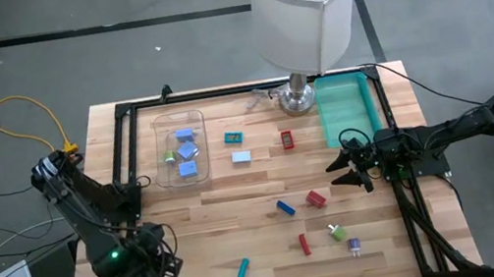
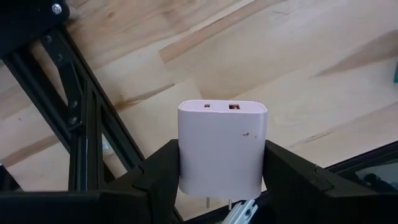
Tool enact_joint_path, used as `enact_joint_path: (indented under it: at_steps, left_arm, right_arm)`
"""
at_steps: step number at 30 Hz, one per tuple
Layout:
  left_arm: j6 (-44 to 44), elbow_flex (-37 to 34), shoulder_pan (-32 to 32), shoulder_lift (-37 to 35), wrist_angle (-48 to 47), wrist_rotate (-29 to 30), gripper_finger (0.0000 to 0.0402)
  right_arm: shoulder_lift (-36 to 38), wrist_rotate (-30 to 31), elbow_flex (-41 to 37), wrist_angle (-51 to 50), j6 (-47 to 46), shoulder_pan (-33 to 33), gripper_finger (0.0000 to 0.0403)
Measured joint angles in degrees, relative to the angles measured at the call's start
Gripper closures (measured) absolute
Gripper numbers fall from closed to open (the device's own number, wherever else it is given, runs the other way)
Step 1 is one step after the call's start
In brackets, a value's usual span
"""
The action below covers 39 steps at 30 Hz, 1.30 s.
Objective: Pick & Place Office items
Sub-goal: Put the pink charger adapter into the transparent bin
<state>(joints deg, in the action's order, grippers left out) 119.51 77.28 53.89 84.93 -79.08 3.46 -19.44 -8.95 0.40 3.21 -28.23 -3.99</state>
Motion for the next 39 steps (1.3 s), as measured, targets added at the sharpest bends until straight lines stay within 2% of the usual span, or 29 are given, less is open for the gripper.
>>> enact_joint_path:
  at_steps: [5, 9, 24, 31, 39]
  left_arm:
    - [-5.1, 0.0, -4.38, 0.0, -0.92, -0.37, 0.021]
    - [-11.91, 0.0, -10.47, -0.15, -2.48, -1.32, 0.021]
    - [-54.24, 0.0, -43.86, -2.8, -3.65, -0.09, 0.021]
    - [-69.35, 0.0, -57.21, -2.8, -1.21, -0.02, 0.021]
    - [-81.45, 0.0, -70.69, -2.8, 2.07, -0.13, 0.021]
  right_arm:
    - [0.0, 0.0, 0.0, 0.0, 0.0, 0.0, 0.0167]
    - [0.0, 0.0, 0.0, 0.01, 0.0, -0.01, 0.0167]
    - [0.0, 0.0, 0.0, 0.01, 0.0, -0.02, 0.0167]
    - [0.0, 0.0, 0.0, -0.01, 0.0, -0.02, 0.0167]
    - [0.0, 0.0, 0.0, 0.01, 0.0, 0.0, 0.0167]
